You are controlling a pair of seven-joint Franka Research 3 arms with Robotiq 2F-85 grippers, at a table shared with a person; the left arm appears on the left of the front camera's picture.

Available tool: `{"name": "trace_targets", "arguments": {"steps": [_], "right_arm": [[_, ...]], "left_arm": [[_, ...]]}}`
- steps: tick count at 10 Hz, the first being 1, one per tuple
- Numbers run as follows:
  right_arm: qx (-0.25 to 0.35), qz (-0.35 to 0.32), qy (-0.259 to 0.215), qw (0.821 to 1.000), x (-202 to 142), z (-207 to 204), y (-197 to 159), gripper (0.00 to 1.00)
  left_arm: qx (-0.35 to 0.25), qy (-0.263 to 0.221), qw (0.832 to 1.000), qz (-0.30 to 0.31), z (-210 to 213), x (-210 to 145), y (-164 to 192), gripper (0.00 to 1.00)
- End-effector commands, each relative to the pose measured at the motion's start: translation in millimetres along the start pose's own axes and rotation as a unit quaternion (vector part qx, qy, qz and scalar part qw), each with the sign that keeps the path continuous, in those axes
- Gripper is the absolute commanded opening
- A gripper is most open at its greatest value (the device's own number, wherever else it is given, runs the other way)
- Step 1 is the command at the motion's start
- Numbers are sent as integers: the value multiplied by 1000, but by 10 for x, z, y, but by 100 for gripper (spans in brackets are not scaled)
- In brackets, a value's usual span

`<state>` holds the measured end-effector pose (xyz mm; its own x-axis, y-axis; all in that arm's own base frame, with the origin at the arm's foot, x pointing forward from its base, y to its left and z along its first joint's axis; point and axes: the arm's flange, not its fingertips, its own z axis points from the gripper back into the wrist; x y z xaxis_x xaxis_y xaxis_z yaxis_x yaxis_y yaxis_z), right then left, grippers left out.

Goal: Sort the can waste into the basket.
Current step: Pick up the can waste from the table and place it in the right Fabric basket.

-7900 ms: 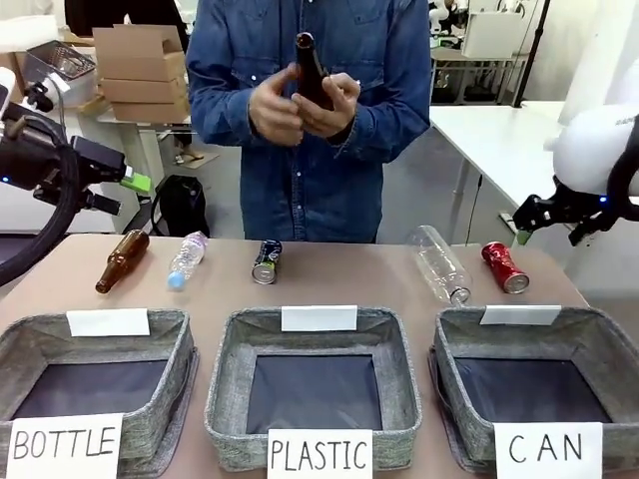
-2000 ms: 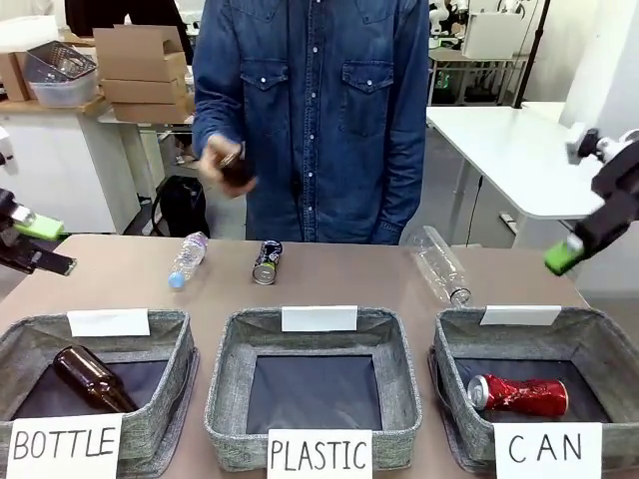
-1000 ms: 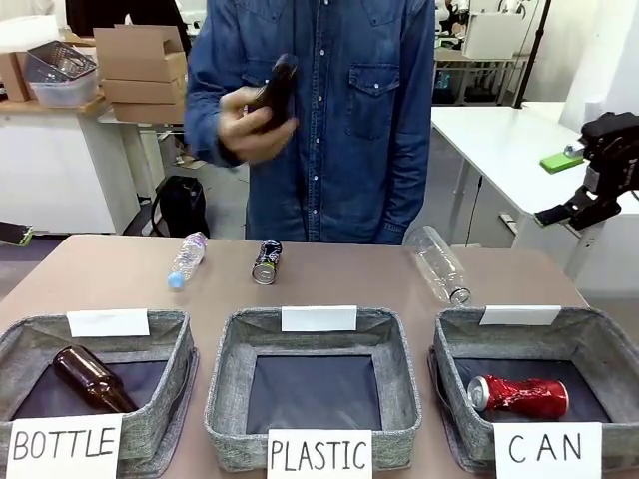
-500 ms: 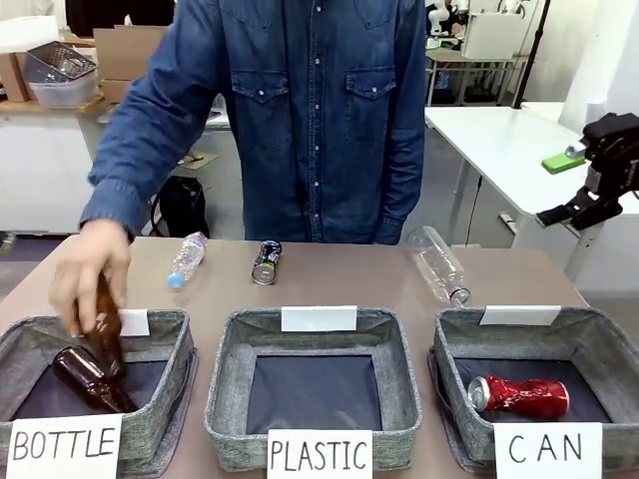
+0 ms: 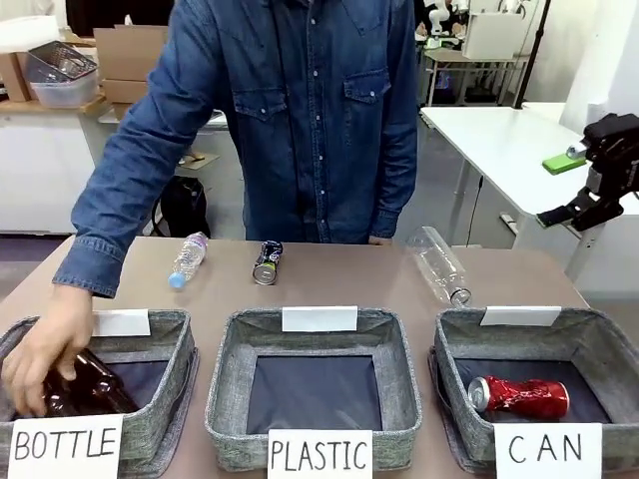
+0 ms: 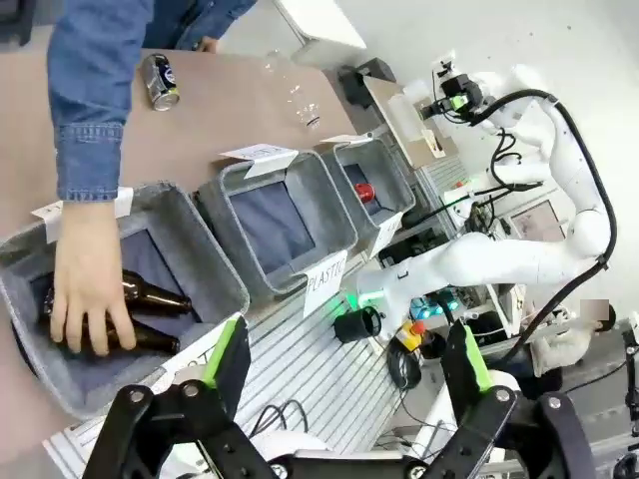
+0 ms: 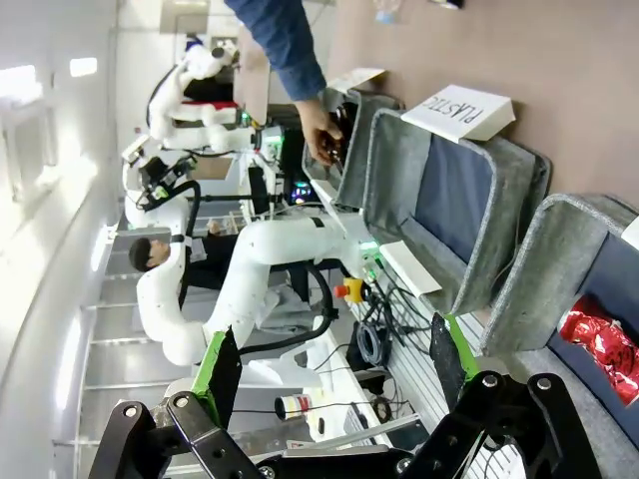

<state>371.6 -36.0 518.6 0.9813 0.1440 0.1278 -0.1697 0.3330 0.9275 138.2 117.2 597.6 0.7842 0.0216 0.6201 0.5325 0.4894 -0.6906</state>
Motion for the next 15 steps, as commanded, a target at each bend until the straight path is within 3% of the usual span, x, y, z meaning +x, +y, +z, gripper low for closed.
{"name": "trace_targets", "arguments": {"steps": [1, 5, 7, 8, 9, 10, 11, 15], "right_arm": [[-3, 8, 6, 1000, 8, 41, 14, 100], [-3, 8, 6, 1000, 8, 41, 14, 100], [-3, 8, 6, 1000, 8, 41, 14, 100], [-3, 8, 6, 1000, 8, 41, 14, 100], [-3, 8, 6, 1000, 8, 41, 14, 100], [-3, 8, 6, 1000, 8, 41, 14, 100], [-3, 8, 6, 1000, 8, 41, 14, 100], [-3, 8, 6, 1000, 8, 41, 14, 100]], "left_arm": [[-12, 19, 1000, 14, -144, 16, 100, 100], [-12, 52, 998, 31, -339, 284, 211, 100], [-40, 117, 990, 65, -859, 650, 624, 100], [-88, 148, 982, 74, -1091, 787, 784, 100], [-87, 164, 979, 88, -1279, 870, 903, 100], [-95, 145, 980, 97, -1450, 934, 1005, 100], [-71, 148, 983, 79, -1293, 644, 803, 100], [-76, 152, 982, 85, -1379, 754, 890, 100]]}}
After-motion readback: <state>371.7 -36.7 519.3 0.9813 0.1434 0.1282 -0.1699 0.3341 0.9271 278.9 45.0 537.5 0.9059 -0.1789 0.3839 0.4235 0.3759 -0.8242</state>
